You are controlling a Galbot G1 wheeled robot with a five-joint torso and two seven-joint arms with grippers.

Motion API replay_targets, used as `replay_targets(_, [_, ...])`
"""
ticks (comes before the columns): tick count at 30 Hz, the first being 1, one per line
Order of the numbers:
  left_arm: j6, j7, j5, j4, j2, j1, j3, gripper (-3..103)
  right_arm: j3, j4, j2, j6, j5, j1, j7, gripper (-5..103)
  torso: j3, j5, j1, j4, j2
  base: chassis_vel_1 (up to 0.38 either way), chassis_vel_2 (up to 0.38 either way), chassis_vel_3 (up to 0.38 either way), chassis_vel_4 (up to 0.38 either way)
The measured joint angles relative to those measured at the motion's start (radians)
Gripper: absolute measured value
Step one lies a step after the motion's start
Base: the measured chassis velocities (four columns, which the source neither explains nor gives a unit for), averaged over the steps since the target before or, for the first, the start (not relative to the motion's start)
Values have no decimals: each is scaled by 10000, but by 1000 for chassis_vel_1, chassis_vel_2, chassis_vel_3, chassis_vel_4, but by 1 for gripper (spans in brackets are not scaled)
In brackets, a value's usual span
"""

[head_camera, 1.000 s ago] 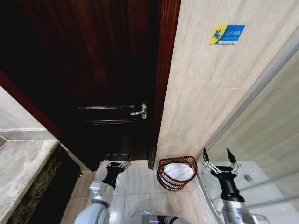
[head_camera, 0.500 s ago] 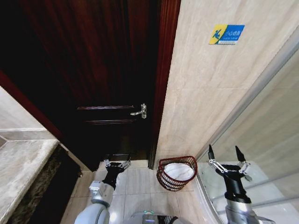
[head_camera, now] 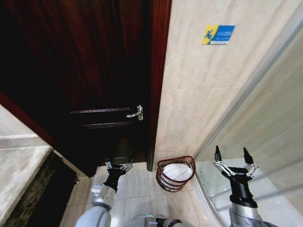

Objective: Discard the used towel into the hamper.

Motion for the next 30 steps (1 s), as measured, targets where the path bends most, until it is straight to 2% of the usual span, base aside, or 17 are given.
replay_targets(17, [0,0,0,0,0,0,0,99,-298,213,335,244,-122,-100,-286,100,0,1,0,-1,0,-106,-109,-113,-111])
replay_targets(30, [0,0,0,0,0,0,0,99,-233,247,330,336,-46,-163,-321,100,0,2,0,0,1,-128,-121,-130,-127])
